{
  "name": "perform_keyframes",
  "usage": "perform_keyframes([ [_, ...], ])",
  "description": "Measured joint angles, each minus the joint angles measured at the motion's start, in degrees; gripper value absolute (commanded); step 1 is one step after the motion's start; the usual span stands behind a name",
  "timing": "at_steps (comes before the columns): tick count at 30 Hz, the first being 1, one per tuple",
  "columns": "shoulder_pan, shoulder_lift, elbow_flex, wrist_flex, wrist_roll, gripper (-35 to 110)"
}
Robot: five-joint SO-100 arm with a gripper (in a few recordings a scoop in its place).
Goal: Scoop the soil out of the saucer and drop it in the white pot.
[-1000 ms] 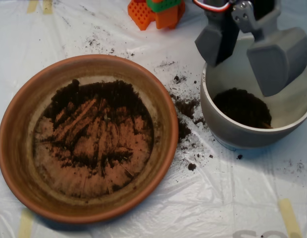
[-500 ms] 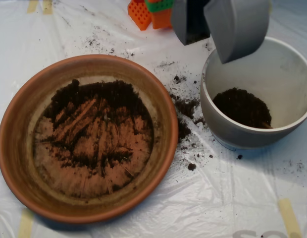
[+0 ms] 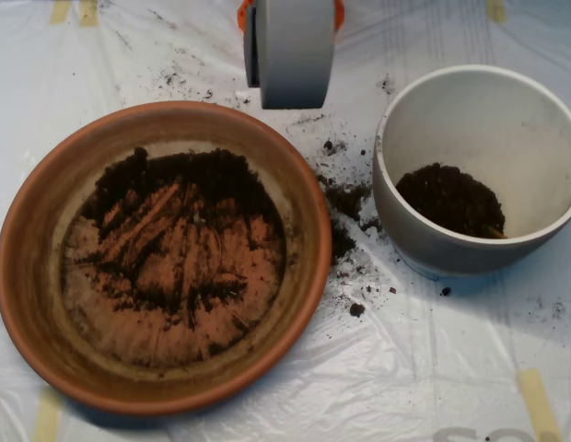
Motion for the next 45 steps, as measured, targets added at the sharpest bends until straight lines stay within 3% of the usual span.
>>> perform_keyframes([
  [7,11.69,-8.26,2.81,-5.45,2.99,40],
  [21,23.12,-50.71,-5.54,-10.81,0.62,46],
  [30,23.38,-69.7,-24.08,-2.81,-1.05,55],
  [40,22.15,-86.84,-45.26,10.99,-1.67,53],
  [45,21.62,-90.53,-48.96,12.48,-1.49,52],
])
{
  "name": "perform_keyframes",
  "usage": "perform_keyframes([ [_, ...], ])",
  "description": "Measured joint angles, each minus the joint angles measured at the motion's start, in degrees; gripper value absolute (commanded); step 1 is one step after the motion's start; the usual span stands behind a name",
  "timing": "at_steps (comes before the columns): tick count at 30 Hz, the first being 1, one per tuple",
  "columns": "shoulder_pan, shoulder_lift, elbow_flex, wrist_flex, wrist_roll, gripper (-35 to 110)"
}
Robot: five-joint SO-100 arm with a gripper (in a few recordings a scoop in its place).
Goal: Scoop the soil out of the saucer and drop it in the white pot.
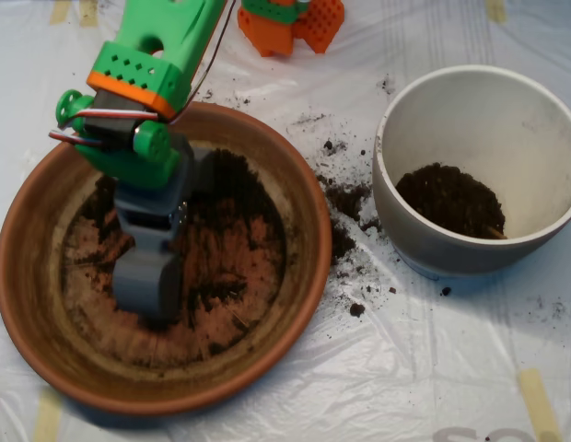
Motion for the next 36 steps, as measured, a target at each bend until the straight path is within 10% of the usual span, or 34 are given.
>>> perform_keyframes([
  [36,-0.26,27.86,35.51,-13.01,-9.93,22],
])
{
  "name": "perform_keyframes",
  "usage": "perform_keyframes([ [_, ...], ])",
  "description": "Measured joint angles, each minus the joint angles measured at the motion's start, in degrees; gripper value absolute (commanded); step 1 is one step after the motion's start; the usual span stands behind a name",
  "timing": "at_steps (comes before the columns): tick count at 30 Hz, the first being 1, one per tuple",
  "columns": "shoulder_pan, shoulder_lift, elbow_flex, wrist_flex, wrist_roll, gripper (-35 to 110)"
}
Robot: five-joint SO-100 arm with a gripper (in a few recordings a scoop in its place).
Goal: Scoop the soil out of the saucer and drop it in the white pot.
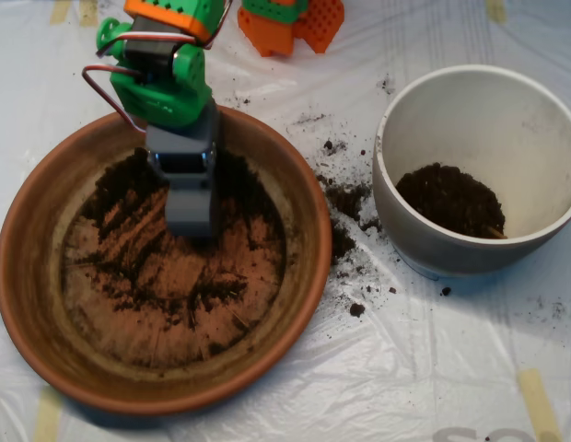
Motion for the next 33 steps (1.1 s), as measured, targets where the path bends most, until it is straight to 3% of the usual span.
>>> perform_keyframes([
  [7,-2.11,2.81,0.88,1.23,0.09,16],
  [15,-1.67,2.9,1.32,-2.64,2.02,30],
  [19,0.35,2.9,4.48,-6.5,1.67,30],
  [33,3.52,7.12,12.39,-17.14,-1.93,5],
])
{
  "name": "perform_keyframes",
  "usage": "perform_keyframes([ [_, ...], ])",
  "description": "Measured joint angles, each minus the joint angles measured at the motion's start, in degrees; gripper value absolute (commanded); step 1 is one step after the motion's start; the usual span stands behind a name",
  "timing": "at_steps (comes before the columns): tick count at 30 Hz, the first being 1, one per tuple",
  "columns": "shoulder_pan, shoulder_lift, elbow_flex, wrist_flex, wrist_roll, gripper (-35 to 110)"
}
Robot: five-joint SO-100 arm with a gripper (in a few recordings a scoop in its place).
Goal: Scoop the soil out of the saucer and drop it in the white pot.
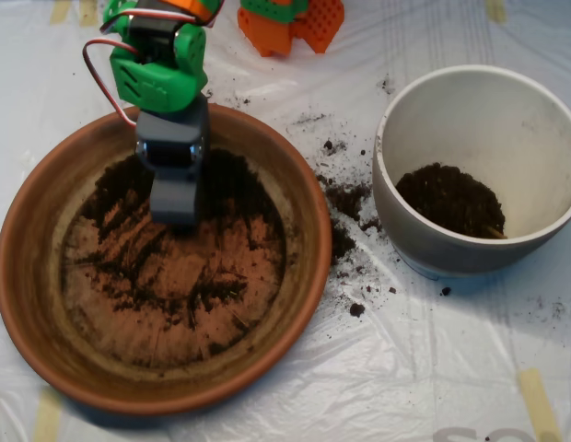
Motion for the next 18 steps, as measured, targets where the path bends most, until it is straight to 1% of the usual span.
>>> perform_keyframes([
  [2,-0.09,0.35,0.7,-0.09,-0.09,0],
  [10,-3.34,0.88,0.97,2.02,-0.53,0],
  [18,-12.22,1.41,-7.29,13.27,4.83,0],
])
